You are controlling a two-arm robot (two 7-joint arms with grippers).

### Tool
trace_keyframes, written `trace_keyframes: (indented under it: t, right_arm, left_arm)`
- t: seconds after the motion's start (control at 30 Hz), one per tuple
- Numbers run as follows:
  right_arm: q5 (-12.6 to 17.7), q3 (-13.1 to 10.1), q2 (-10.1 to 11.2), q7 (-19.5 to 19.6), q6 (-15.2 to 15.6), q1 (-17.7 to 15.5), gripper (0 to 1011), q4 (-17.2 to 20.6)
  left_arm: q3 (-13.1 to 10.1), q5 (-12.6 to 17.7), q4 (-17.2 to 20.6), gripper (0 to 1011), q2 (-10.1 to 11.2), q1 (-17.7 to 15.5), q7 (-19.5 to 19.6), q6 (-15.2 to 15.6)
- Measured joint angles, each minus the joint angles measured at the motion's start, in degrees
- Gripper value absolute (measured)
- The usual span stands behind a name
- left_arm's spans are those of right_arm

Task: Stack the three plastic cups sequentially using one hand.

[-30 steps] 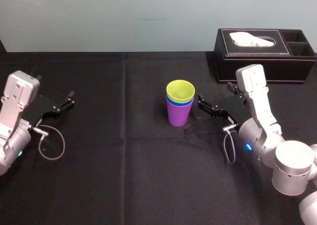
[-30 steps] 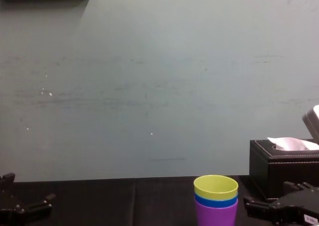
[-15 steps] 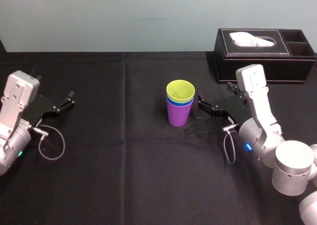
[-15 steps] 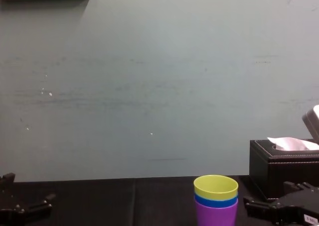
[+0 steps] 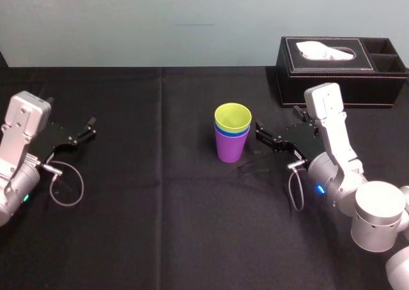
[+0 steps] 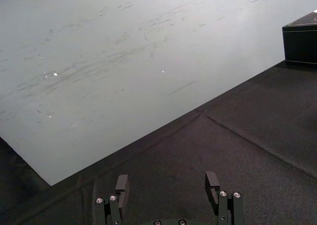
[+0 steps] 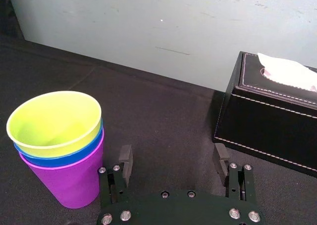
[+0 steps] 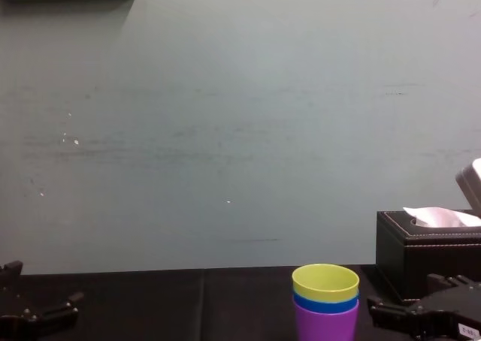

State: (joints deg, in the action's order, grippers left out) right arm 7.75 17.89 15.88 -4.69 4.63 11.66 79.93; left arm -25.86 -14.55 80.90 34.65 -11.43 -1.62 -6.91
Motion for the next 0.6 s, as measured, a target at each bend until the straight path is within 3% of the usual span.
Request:
trace_keyframes:
  t: [0.6]
  right_arm:
    - [0.0, 0.0, 0.0, 0.0, 0.0, 0.0, 1003, 0.0]
  left_arm:
    - [0.0, 0.0, 0.0, 1011, 0.0, 0.0, 0.0, 0.0]
